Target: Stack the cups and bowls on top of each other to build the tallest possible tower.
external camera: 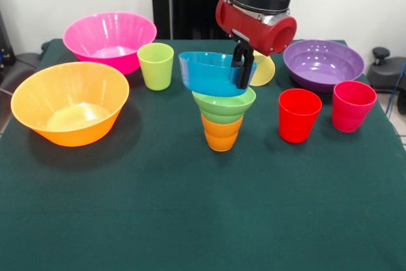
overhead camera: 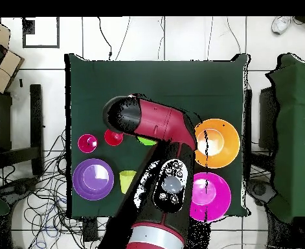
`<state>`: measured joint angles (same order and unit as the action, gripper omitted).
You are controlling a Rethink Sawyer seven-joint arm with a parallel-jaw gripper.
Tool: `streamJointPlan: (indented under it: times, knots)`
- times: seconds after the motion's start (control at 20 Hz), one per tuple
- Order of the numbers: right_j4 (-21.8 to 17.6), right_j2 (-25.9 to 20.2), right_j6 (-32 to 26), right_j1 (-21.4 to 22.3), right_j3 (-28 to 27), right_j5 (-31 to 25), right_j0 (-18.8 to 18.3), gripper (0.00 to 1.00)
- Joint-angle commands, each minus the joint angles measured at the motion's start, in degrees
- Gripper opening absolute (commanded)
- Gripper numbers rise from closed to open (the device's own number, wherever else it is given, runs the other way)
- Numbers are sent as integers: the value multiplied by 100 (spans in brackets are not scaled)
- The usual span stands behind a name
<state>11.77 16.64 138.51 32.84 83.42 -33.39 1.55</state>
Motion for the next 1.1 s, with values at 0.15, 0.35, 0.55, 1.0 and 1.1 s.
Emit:
streamJointPlan:
  times: [0.15,0.35,0.55,1.0,1.1]
  knots:
    - [-173,-421,449,-131,496,385,59,0]
    - [-146,-414,503,-148,514,459,88,0]
    - [-129,-426,548,-160,569,566,121,0]
    - [-71,-417,644,-209,568,656,183,0]
    - [-58,-405,668,-222,551,650,203,0]
